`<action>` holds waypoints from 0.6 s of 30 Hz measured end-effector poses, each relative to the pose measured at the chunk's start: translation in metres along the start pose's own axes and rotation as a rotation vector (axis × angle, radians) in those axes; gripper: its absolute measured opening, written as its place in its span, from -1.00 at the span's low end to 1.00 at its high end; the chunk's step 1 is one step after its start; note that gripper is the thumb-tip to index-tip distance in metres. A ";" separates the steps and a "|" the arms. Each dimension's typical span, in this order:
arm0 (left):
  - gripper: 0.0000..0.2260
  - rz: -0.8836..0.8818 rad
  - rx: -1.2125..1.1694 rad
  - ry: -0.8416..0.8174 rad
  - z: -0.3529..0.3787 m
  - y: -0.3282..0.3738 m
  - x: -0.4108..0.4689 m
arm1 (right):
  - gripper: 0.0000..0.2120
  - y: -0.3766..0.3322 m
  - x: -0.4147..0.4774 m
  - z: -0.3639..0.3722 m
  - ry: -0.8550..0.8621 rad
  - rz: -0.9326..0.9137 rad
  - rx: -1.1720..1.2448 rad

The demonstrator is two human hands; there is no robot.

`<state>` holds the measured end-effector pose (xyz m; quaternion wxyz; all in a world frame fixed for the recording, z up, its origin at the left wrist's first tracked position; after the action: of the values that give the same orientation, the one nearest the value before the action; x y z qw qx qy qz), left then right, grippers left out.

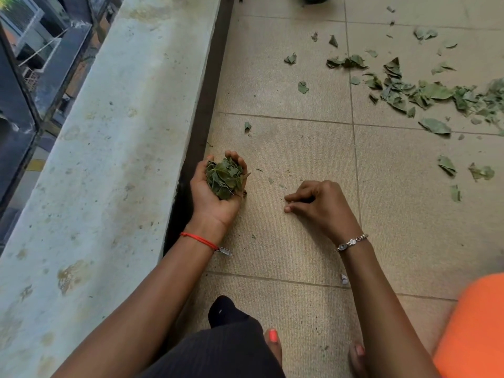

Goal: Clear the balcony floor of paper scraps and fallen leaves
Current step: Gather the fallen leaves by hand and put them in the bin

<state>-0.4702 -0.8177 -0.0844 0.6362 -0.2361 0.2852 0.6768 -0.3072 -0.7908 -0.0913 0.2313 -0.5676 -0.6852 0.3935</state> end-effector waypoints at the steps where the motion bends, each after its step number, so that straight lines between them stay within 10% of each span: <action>1: -0.62 -0.004 0.000 -0.004 0.000 0.000 0.000 | -0.85 -0.001 -0.001 0.000 0.001 -0.034 -0.014; 18: -0.73 0.032 0.018 -0.008 0.002 0.004 0.003 | -0.84 -0.039 0.057 0.025 0.152 -0.049 0.002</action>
<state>-0.4739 -0.8142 -0.0845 0.6285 -0.2229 0.2927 0.6853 -0.3637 -0.7450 -0.0816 0.2926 -0.5786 -0.6791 0.3442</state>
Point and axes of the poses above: each hand's wrist, its own x-axis towards the middle knuckle, its own z-axis out of the palm, y = z × x, the point moved 6 cm from there along x, towards the middle knuckle, and after that the axes turned 7 degrees about y, right-handed, at the moved point
